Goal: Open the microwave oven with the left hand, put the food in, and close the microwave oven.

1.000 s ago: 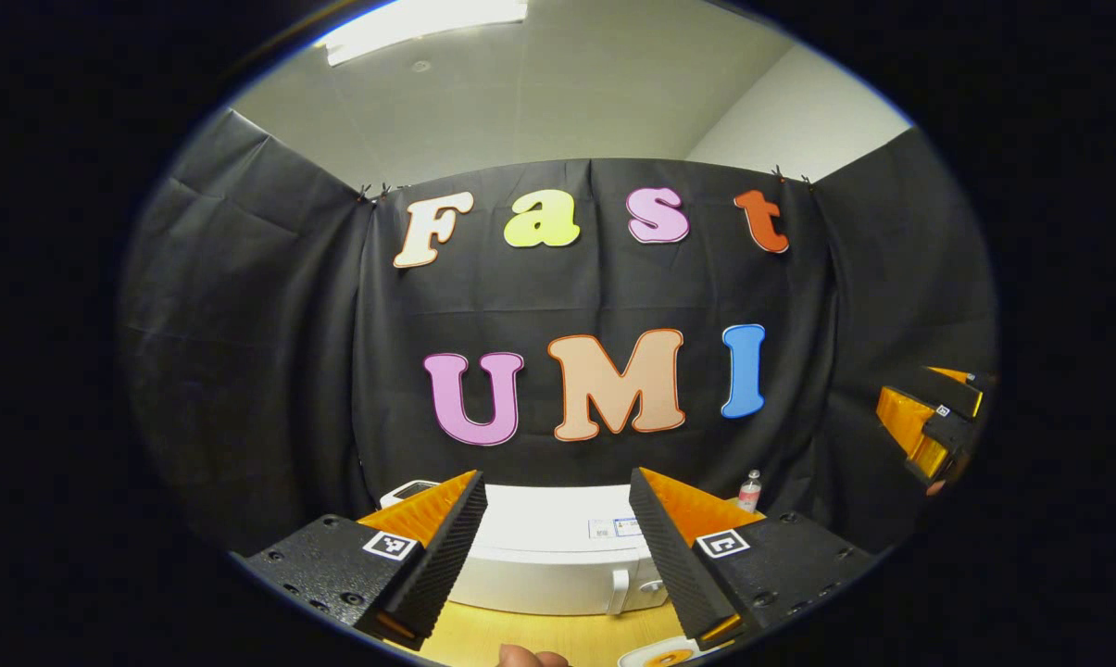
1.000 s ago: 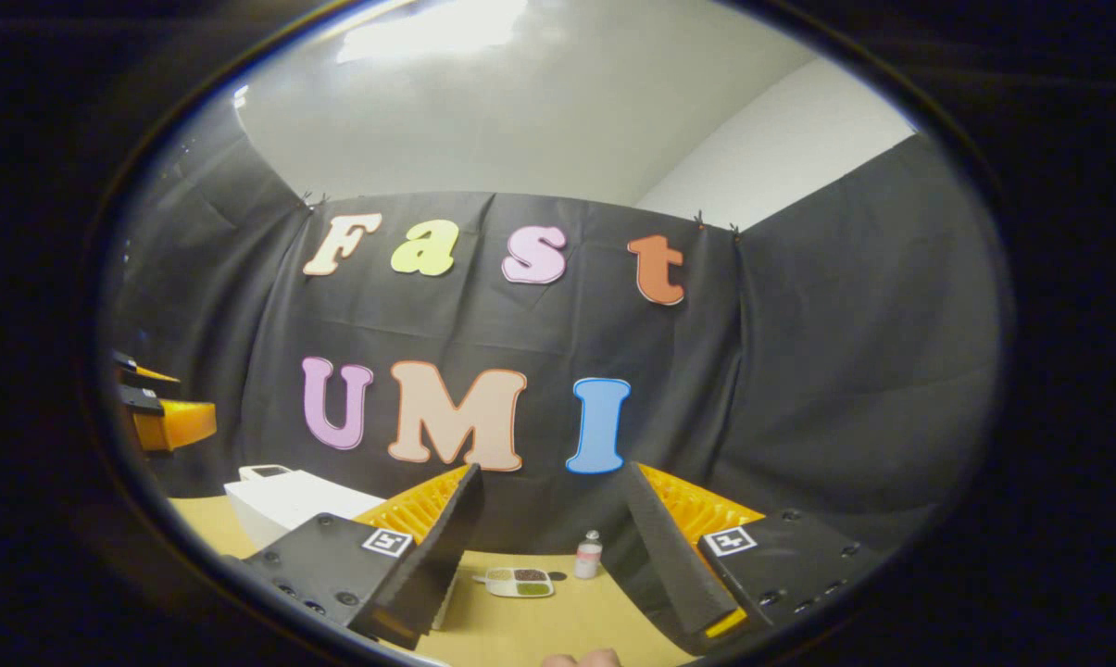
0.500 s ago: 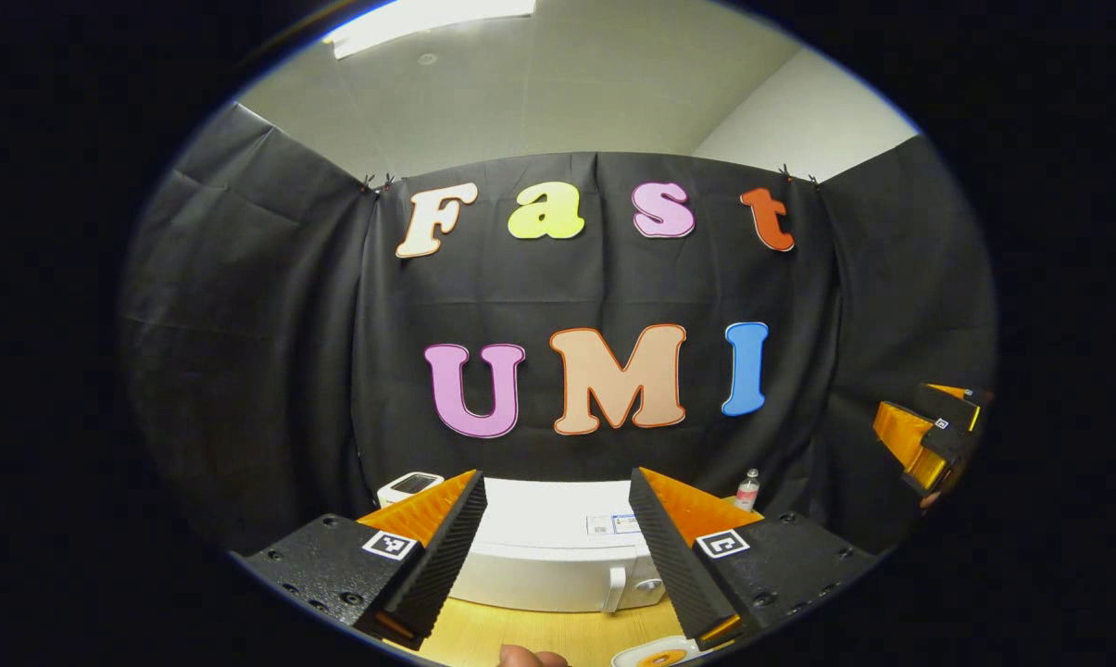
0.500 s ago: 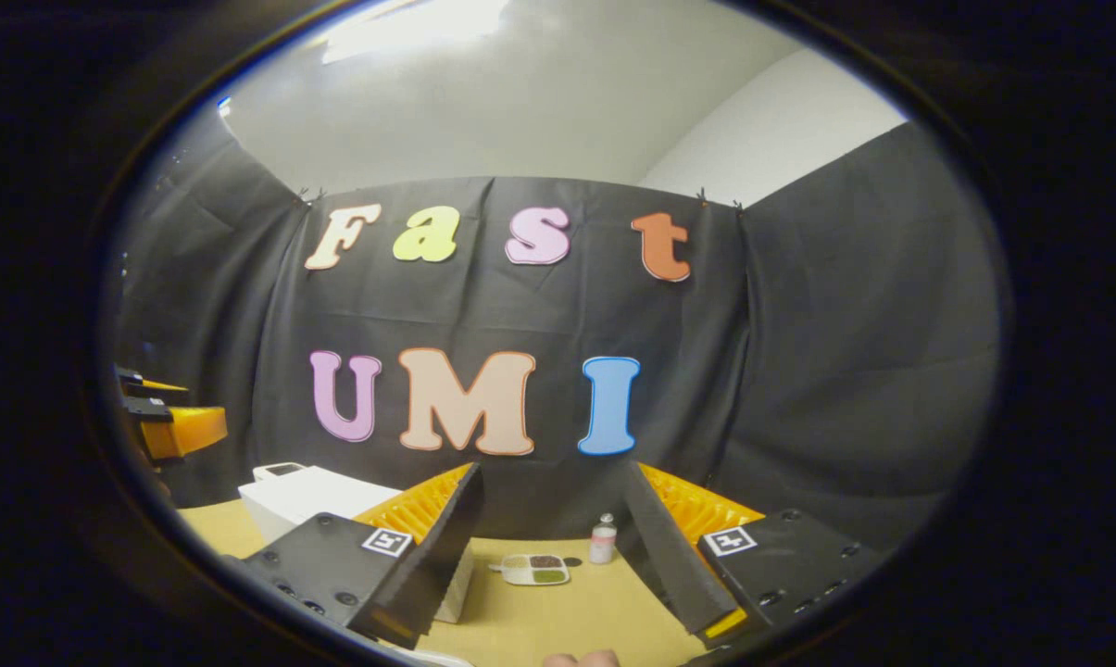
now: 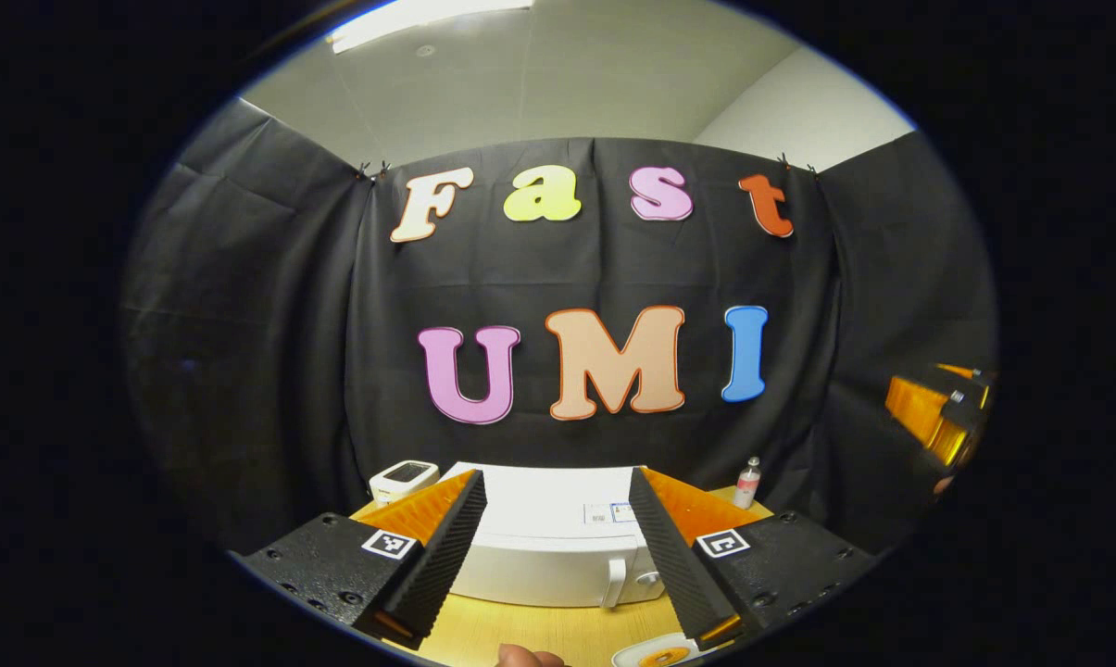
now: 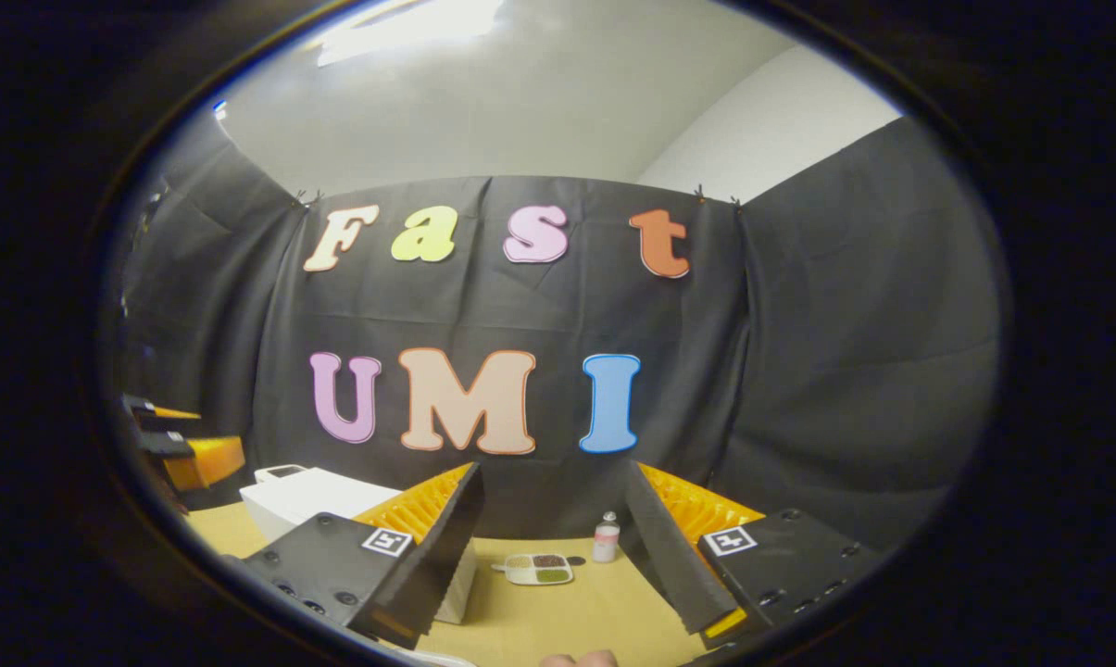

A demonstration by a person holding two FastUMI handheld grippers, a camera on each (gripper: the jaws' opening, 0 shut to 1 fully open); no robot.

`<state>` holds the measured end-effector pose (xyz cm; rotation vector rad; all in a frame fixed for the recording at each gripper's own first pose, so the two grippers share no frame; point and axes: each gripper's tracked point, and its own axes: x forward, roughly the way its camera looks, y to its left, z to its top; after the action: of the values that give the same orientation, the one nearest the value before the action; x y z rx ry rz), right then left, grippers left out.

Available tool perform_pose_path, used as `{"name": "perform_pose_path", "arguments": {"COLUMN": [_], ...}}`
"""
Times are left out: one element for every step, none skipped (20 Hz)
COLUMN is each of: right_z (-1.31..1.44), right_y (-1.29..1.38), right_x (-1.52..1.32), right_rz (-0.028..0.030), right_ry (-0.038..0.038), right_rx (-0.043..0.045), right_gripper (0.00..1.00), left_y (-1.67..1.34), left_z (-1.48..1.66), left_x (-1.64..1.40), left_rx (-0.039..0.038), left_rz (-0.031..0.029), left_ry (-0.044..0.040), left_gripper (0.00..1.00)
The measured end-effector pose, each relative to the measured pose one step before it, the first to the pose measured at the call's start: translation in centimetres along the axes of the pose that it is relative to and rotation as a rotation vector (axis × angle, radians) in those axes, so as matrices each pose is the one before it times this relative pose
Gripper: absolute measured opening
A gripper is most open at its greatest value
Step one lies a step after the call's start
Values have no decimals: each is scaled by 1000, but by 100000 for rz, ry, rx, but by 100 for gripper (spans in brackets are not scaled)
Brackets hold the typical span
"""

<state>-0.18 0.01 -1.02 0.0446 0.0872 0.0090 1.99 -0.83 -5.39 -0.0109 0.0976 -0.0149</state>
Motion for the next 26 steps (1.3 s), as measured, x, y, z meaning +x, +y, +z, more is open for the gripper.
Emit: {"name": "perform_pose_path", "arguments": {"right_z": [256,126,195,23,161,162,263,172,290,153,201,37,109,-52,-36,-89,57,146,262,126,152,40,120,112,207,126], "right_y": [-171,-282,-258,-237,-197,-259,-268,-253,-351,-436,-392,-397,-415,-451,-363,-468,-373,-430,-364,-409,-302,-305,-360,-362,-356,-368], "right_x": [8,-206,-103,-161,-106,-203,-212,-217,-266,-211,-228,-366,-222,-256,-306,-247,-153,-222,-142,-165,-70,-94,-81,-33,8,-126], "right_rz": [-415,-597,-668,-576,-520,-611,-562,-390,-683,-800,-667,-744,-1038,-977,-924,-979,-940,-905,-810,-624,-574,-766,-884,-865,-716,-661], "right_ry": [-554,-712,-293,-190,-103,-176,-402,-683,-548,-489,-314,-265,90,301,542,439,155,-271,-454,-340,-171,15,-27,-175,-267,-505], "right_rx": [-538,-755,-735,-291,73,-19,-343,-583,-1257,-1576,-1527,-1274,-1027,-598,-452,-451,-564,-651,-653,-480,-249,-97,-77,-69,-195,-411], "right_gripper": [97,97,97,96,96,96,96,96,96,96,96,96,96,96,96,96,96,96,96,96,96,96,96,96,96,96], "left_y": [-324,-318,-384,-560,-438,-215,-325,25,-217,-273,-276,-187,-198,-398,-452,-441,-277,-378,-367,-295,-207,-322,-254,-64,-31,172], "left_z": [-1268,-1231,-1490,-1535,-1918,-1950,-1740,-1477,-1505,-1754,-1348,-1025,-966,-711,-749,-763,-377,-194,-272,-428,-323,-490,-336,-264,-225,-433], "left_x": [449,580,476,593,533,316,642,642,762,542,735,633,659,542,514,486,475,563,516,585,379,423,304,448,404,229], "left_rx": [-214,286,511,625,660,37,-897,-1728,-730,-56,913,1560,1325,404,297,821,664,377,529,403,93,-100,-53,263,-192,-563], "left_rz": [-968,-769,-1228,-2081,-1197,-1057,-940,517,-501,-390,-561,-417,-310,-930,-1127,-707,-340,-726,-848,-492,-473,-1112,-593,21,3,589], "left_ry": [909,632,885,914,2060,2227,1696,1109,1650,2411,2377,739,1904,763,1743,1617,498,104,678,829,1164,1360,715,1119,854,1197], "left_gripper": [94,94,94,95,94,94,95,94,95,95,95,95,95,95,95,95,95,95,95,95,95,95,95,95,95,95]}}
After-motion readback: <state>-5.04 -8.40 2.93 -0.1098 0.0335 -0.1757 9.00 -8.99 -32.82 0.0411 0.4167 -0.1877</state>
